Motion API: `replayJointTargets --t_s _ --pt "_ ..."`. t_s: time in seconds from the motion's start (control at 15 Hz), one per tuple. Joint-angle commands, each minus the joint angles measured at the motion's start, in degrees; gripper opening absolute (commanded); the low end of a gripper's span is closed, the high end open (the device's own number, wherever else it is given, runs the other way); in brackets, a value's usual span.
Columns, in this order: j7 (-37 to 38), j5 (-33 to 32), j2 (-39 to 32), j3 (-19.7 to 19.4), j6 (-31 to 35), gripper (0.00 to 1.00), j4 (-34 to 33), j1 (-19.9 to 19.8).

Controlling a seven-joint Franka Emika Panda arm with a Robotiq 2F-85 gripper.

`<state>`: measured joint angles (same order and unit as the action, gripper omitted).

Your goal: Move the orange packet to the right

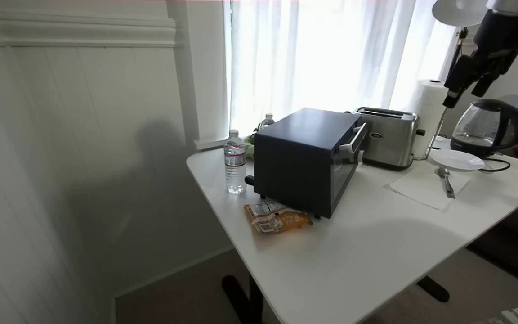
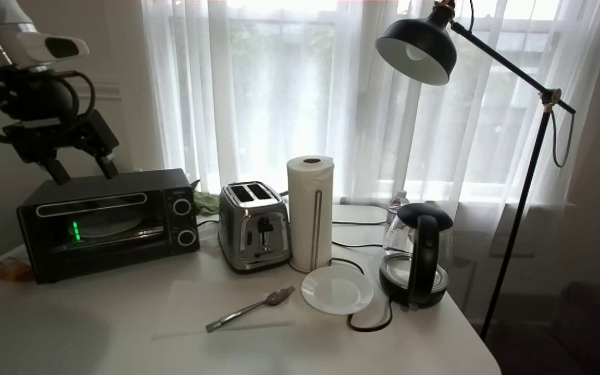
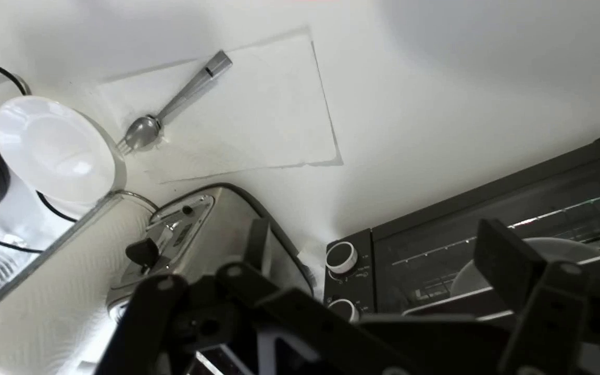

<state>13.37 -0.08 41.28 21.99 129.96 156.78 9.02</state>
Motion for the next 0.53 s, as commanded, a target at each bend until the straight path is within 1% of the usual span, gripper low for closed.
replayJointTargets --t_s 0.0,0.2,0.47 --pt "-2.47 -0.94 -5.99 0.89 6.60 1.00 -3.53 4.52" --pt "-4.52 -2.14 -13.06 3.27 11.26 1.00 -8.80 7.39" --pt "-8.85 -2.54 -22.65 5.22 16.16 1.00 -15.91 11.59"
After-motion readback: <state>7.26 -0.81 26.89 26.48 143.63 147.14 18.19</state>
